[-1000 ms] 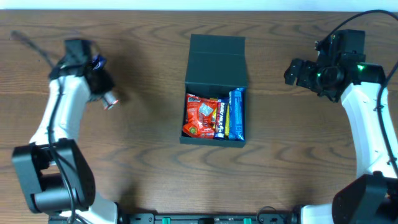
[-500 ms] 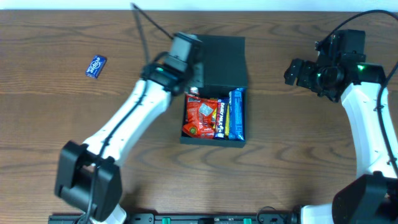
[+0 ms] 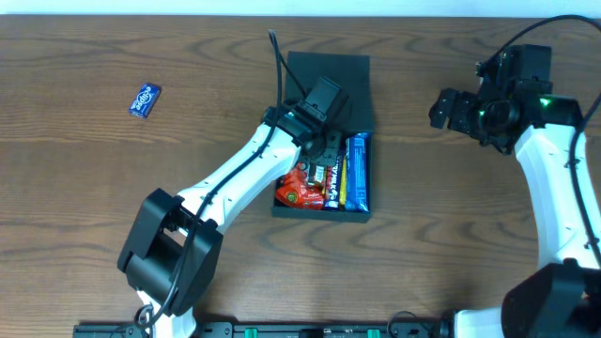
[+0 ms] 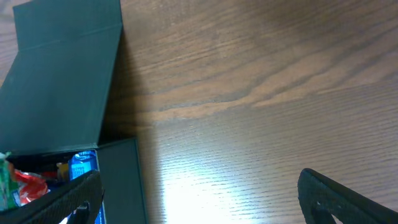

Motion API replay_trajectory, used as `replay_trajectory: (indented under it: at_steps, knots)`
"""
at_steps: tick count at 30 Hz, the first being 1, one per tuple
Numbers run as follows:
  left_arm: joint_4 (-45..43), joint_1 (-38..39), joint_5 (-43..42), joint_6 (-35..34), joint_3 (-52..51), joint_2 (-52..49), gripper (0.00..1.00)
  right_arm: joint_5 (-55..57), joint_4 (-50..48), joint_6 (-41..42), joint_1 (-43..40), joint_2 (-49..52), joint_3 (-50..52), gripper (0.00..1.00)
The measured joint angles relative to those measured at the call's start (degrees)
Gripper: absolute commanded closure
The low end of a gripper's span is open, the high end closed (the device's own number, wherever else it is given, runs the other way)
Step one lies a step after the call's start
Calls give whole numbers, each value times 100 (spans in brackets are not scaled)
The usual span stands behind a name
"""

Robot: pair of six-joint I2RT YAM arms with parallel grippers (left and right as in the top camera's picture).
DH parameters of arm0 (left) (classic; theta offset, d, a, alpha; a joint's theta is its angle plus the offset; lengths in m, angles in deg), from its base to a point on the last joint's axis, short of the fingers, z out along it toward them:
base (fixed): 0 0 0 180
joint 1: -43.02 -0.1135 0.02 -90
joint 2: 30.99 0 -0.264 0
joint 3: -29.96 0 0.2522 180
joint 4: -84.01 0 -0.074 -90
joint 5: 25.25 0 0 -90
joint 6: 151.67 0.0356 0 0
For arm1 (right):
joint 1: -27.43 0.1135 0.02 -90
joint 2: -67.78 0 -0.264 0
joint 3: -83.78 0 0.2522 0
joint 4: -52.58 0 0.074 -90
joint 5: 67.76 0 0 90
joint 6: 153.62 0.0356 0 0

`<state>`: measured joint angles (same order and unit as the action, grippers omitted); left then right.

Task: Pack container
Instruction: 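Carry the green bar into the box and release it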

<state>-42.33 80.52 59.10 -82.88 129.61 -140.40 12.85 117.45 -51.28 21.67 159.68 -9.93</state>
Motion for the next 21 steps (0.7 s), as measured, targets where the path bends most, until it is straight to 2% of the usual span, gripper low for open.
replay_trajectory:
  at_steps: [17, 20, 21]
  knots:
    - [514, 111, -37, -581, 9, 0, 87, 0, 0, 0, 0, 0, 0, 1]
    - [529, 133, -61, -605, 11, -2, 82, 0, 0, 0, 0, 0, 2, 1]
    - [527, 136, -85, -605, 9, -7, 74, 2, 0, 0, 0, 0, 0, 1]
